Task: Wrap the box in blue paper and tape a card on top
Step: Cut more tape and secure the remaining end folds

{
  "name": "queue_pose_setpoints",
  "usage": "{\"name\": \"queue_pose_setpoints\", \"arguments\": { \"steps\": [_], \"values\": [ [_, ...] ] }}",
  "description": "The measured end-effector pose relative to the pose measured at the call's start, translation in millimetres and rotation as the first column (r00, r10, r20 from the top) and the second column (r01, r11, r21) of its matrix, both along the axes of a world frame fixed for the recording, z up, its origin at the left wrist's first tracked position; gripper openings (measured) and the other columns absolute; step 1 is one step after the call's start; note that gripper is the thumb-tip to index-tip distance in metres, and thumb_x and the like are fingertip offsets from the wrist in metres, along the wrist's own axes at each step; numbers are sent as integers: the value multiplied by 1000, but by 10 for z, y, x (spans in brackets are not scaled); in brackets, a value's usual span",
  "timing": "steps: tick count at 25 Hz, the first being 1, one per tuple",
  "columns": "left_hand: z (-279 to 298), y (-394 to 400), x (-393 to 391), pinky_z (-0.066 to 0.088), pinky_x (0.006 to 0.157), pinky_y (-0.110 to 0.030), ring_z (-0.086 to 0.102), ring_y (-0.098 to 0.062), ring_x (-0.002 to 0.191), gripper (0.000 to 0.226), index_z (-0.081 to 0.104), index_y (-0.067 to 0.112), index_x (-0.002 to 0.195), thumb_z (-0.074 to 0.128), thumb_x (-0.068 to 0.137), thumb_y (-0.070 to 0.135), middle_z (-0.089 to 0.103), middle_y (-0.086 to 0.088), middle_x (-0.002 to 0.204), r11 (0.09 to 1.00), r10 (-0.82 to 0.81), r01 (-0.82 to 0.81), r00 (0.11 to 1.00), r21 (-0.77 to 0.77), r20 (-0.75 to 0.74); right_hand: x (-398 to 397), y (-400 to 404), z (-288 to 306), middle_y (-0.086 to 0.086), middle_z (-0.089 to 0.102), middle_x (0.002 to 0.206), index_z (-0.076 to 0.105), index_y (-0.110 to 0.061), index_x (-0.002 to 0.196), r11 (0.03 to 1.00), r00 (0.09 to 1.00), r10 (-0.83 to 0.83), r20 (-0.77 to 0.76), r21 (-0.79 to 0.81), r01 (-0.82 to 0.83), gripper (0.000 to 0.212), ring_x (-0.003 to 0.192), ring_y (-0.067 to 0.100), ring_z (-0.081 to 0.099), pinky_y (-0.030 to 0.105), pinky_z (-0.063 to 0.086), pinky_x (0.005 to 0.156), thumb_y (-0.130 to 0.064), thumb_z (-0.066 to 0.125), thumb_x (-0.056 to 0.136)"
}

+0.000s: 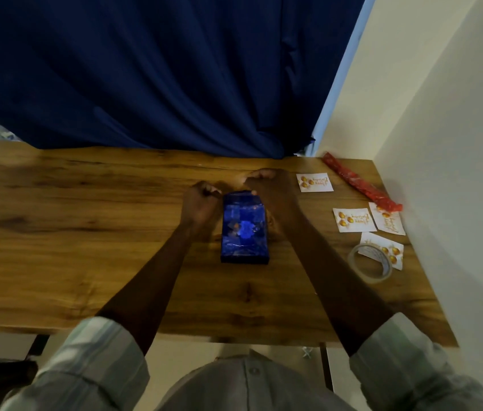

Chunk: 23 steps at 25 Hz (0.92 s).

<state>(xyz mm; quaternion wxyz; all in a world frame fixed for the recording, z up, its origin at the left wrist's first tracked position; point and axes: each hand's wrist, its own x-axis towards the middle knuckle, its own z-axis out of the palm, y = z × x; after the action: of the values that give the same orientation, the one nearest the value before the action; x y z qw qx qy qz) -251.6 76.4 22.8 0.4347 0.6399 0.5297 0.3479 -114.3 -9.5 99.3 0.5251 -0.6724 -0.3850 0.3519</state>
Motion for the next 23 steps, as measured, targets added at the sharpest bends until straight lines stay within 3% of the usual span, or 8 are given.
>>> {"name": "queue_pose_setpoints", "arguments": {
  "steps": [5, 10, 13, 15, 17, 19, 21, 23],
  "values": [
    [74, -18, 83, 46, 58, -28, 57, -13, 69, 12, 54, 16, 77, 55, 89, 20, 60, -1, 78, 955, -74, 146, 960, 258, -271, -417, 179, 30, 2, 69, 69, 73, -5, 83, 981, 985, 169, -33, -94, -171, 14, 66, 9, 62, 21, 50, 64, -18, 76, 78],
    [58, -19, 35, 44, 59, -16, 53, -10, 66, 26, 47, 20, 75, 48, 97, 6, 49, 5, 75, 976, -186, 207, 949, 61, -254, -660, 295, -119, -4, 68, 74, 66, -16, 74, 986, 966, 116, 231, -143, -84, 16, 77, 11, 66, 33, 53, 80, -25, 79, 74],
    [-30, -48, -15, 48, 58, -10, 59, 9, 55, 25, 53, 25, 97, 35, 103, 8, 52, 10, 86, 948, -294, 315, 919, 40, -264, -715, 328, -172, -6, 68, 78, 62, -22, 74, 992, 856, 79, 510, -128, -15, 17, 81, 13, 64, 38, 43, 92, -32, 76, 75],
    [-101, 20, -12, 49, 71, -13, 63, 7, 71, 22, 56, 13, 118, 40, 102, 14, 60, 4, 102, 962, -262, 272, 938, 12, -227, -769, 317, -181, -3, 68, 87, 66, -19, 85, 991, 743, 40, 668, -124, 58, 19, 88, 15, 62, 37, 36, 92, -37, 69, 81],
    [-2, 27, -54, 44, 84, -21, 60, -9, 94, 19, 60, 9, 108, 51, 98, 23, 62, -2, 104, 981, -193, 194, 938, -24, -287, -837, 301, -184, 0, 66, 96, 66, -18, 95, 986, 639, -1, 769, -105, 127, 25, 95, 18, 59, 39, 33, 95, -40, 65, 83],
    [-70, 63, -139, 43, 80, -14, 60, -4, 87, 12, 58, 12, 96, 49, 99, 19, 56, 0, 96, 950, -273, 312, 861, 22, -430, -894, 292, -184, 4, 61, 109, 60, -15, 110, 977, 582, -12, 813, -115, 181, 43, 107, 22, 56, 42, 30, 98, -45, 67, 80],
    [-147, 48, -204, 49, 80, -15, 65, 1, 86, 15, 57, 15, 96, 44, 101, 12, 58, -1, 100, 875, -331, 477, 721, 88, -609, -877, 279, -197, 7, 54, 121, 45, -13, 124, 970, 630, -8, 776, -147, 194, 73, 115, 24, 50, 43, 29, 101, -53, 74, 70],
    [-110, 112, -161, 53, 84, -33, 64, -20, 93, 14, 61, 6, 97, 52, 97, 16, 63, -12, 100, 921, -228, 367, 779, 131, -584, -826, 270, -209, 6, 51, 124, 39, -14, 125, 979, 744, -37, 667, -126, 161, 82, 116, 23, 48, 42, 33, 101, -56, 77, 66]
  ]
}}
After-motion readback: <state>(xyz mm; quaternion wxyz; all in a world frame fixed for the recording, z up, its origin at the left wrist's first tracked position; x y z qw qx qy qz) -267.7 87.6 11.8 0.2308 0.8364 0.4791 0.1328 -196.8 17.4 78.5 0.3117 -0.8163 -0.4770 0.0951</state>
